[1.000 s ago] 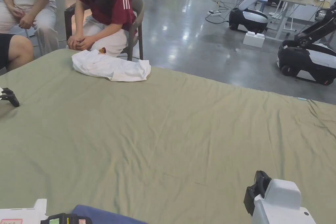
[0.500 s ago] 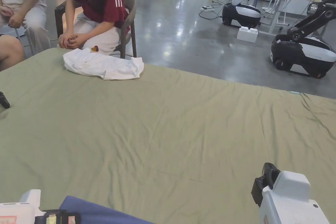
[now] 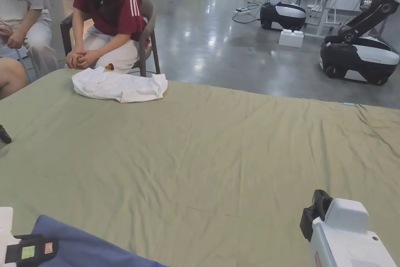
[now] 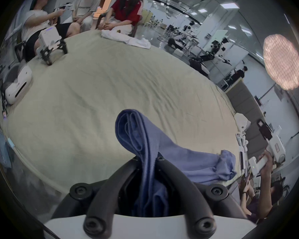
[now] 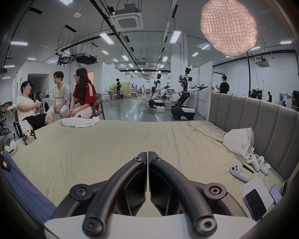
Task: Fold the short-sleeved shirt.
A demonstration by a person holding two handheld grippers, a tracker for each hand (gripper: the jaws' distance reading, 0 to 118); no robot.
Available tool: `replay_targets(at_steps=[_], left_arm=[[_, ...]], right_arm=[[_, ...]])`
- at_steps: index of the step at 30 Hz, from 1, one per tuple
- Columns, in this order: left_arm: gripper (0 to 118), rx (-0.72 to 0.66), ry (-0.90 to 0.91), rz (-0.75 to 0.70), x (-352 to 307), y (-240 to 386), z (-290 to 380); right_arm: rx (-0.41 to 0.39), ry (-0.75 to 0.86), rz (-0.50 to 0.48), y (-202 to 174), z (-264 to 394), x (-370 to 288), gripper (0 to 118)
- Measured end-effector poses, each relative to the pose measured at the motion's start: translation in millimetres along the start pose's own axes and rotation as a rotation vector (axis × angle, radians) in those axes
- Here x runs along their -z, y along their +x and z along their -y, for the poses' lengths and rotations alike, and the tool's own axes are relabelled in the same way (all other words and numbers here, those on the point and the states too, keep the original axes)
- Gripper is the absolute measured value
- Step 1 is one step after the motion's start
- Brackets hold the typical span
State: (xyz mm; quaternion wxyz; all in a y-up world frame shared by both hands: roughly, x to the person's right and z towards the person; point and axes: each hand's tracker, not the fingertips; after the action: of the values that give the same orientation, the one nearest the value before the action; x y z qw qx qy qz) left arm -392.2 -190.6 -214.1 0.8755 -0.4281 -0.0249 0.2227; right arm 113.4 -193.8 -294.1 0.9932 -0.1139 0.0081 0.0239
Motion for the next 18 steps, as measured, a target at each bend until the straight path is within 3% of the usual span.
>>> replay_targets(at_steps=[5, 10, 18], left_arm=[[3, 0.017, -0.032, 0.164, 7, 58, 10], [3, 0.061, -0.112, 0.216, 46, 108, 32], [3, 0.125, -0.259, 0.103, 146, 163, 78]], right_arm=[[0.005, 0.000, -0.008, 1, 0, 0, 0], [0.012, -0.007, -0.005, 7, 5, -3, 0], [0.024, -0.030, 0.023, 21, 15, -9, 0]])
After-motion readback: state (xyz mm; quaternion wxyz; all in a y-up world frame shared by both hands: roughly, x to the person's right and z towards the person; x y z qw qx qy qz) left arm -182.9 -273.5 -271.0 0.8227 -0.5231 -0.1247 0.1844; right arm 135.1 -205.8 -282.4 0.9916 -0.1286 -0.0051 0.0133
